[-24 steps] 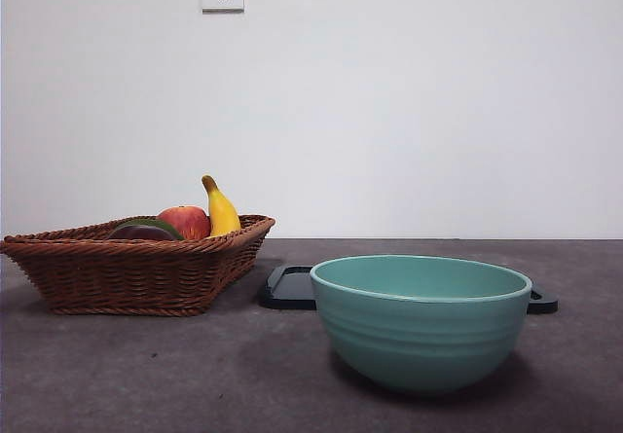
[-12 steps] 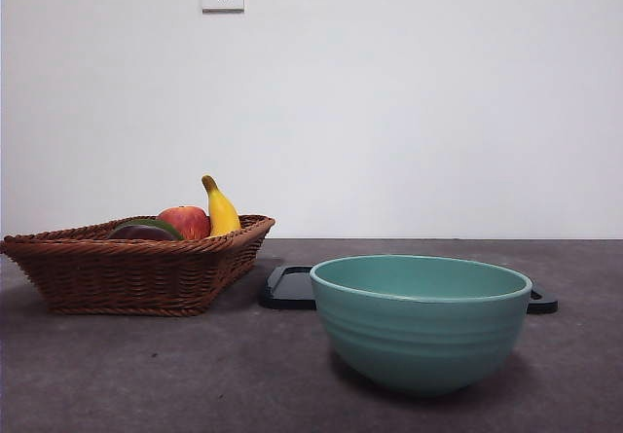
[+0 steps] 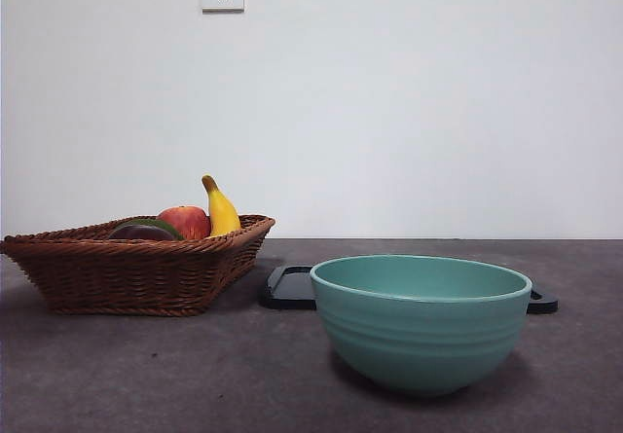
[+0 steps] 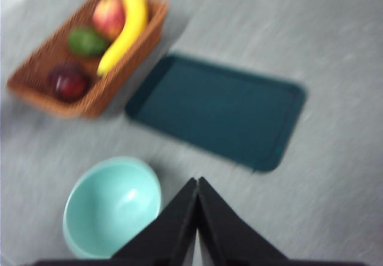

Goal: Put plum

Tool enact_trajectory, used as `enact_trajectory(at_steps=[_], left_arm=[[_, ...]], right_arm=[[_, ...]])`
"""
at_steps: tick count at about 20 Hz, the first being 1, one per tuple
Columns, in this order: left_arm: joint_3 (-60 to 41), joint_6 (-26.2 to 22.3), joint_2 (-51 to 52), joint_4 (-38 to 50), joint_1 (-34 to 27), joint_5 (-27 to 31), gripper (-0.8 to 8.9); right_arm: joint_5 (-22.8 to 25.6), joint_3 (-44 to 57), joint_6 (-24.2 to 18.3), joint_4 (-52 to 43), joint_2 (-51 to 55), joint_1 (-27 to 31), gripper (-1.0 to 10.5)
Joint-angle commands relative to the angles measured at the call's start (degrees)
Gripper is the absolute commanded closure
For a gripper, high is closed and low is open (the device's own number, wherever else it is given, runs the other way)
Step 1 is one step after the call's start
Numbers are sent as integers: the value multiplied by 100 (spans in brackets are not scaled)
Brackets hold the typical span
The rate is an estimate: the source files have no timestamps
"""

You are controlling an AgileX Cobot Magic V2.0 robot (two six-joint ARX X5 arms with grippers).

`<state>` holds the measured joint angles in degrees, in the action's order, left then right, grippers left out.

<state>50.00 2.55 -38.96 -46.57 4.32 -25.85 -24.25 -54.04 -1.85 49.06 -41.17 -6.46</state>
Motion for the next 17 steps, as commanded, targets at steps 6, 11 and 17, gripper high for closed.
enact_trajectory(at_steps=[6,11,17], left_arm=[[107,-168,-35,31,20,-11,502],[107,-160,-35,33,20,-7,313],[111,-136,-326,411,35,68,317]], right_arm=[[52,-114,-179,-59,-33,-177,705],[50,-114,-175,-98,-35,-177,526],[50,-114,-162,-98,-35,-179,526]])
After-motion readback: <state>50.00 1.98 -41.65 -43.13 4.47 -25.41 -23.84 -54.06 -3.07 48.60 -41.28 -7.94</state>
